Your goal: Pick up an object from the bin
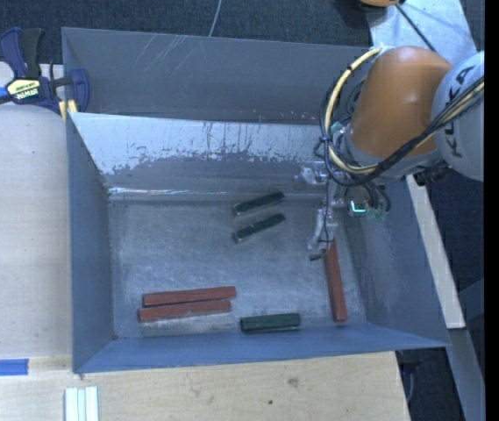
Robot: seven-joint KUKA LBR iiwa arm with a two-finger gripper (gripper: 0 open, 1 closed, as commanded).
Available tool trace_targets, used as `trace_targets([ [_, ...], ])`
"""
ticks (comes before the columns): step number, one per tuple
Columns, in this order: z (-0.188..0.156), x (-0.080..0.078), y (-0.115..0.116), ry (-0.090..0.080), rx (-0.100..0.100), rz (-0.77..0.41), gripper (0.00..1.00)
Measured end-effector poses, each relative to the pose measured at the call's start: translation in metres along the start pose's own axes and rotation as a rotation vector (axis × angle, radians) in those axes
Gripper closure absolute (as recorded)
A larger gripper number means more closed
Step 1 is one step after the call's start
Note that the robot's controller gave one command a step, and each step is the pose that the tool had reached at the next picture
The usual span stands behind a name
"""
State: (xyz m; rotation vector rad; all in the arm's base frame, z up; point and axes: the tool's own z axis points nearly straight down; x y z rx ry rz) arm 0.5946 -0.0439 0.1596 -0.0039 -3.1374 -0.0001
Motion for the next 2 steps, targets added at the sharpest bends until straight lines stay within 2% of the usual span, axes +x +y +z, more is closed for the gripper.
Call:
trace_targets([
  [1, -0.004, -0.002, 0.000, -0.008, 0.001, -0.001, 0.00],
  [2, 0.077, -0.028, 0.039, -0.011, -0.001, 0.010, 0.00],
])
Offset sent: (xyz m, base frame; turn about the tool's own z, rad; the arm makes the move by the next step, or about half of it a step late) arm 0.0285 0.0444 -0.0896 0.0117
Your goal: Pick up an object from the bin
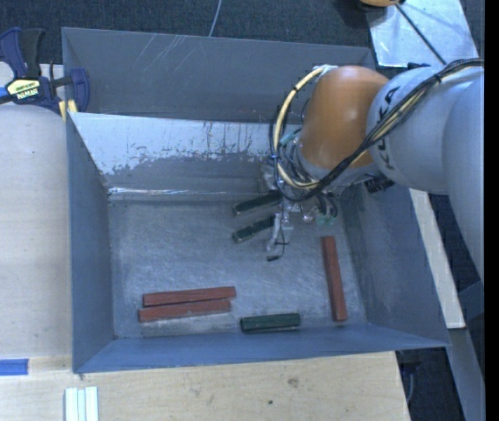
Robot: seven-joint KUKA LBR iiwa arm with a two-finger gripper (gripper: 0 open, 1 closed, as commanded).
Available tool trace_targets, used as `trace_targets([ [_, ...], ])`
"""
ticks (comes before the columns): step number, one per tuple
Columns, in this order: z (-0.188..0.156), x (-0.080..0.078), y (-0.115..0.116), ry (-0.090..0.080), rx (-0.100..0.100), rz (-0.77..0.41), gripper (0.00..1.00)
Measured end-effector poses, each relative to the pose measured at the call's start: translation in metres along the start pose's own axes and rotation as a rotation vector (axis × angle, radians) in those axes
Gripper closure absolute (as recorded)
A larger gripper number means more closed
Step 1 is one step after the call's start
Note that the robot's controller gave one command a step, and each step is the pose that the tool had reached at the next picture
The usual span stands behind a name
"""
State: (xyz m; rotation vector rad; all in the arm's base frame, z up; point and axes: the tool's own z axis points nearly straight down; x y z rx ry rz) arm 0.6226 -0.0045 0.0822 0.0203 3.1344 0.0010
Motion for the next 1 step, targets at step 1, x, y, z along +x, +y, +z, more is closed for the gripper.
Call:
trace_targets([
  [1, -0.0173, 0.0008, 0.0056, 0.005, 0.001, -0.054, 0.00],
])
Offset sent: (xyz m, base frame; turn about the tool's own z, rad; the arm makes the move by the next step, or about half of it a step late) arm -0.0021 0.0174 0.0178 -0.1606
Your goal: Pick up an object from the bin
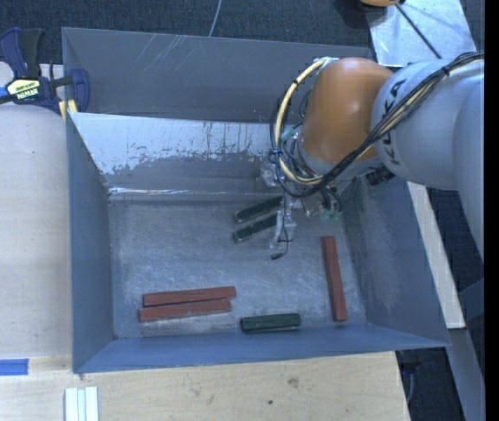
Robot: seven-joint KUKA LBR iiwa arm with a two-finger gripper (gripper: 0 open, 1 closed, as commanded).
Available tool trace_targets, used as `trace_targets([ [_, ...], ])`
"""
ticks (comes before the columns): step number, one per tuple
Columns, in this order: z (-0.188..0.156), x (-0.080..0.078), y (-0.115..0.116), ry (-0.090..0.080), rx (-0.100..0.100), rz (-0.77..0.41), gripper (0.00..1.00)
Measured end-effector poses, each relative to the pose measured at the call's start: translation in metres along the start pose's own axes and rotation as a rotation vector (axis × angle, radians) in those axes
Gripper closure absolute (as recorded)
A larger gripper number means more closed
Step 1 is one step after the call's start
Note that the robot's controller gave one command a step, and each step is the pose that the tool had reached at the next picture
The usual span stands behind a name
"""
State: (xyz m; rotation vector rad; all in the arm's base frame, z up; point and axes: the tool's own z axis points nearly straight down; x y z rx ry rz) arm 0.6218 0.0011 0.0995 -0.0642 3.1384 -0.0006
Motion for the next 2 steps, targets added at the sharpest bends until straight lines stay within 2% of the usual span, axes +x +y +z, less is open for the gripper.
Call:
trace_targets([
  [1, -0.009, -0.001, 0.007, -0.002, 0.000, -0.074, 0.00],
  [2, 0.012, -0.002, 0.011, -0.003, 0.000, -0.107, 0.00],
])
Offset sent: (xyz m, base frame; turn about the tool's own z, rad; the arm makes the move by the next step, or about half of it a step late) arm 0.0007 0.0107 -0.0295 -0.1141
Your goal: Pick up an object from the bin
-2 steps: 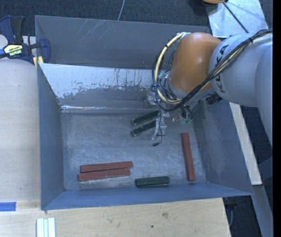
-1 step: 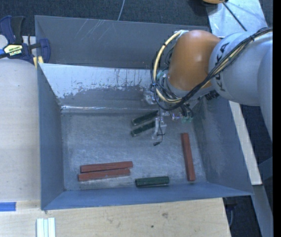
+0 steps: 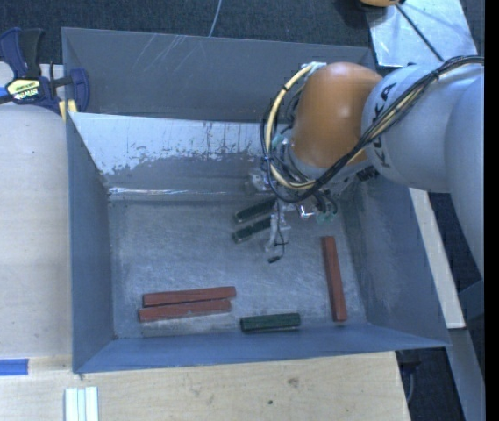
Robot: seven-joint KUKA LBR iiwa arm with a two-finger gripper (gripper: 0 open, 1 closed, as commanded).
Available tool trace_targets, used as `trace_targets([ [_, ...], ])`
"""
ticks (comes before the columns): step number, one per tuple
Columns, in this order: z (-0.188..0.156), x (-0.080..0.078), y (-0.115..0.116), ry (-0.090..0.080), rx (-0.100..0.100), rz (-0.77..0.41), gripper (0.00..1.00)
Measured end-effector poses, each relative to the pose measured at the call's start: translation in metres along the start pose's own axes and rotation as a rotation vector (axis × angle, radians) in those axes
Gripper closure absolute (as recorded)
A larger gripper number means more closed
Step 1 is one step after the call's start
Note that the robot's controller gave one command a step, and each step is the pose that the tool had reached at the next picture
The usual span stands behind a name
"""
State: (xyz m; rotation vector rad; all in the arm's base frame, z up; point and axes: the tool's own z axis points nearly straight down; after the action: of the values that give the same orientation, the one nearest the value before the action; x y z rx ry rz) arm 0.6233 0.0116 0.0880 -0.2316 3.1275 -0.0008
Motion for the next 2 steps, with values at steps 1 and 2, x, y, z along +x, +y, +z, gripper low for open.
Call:
trace_targets([
  [1, 0.0171, -0.0023, -0.0021, 0.004, -0.001, -0.038, 1.00],
  [2, 0.0172, -0.0023, -0.0021, 0.004, -0.001, -0.038, 1.00],
])
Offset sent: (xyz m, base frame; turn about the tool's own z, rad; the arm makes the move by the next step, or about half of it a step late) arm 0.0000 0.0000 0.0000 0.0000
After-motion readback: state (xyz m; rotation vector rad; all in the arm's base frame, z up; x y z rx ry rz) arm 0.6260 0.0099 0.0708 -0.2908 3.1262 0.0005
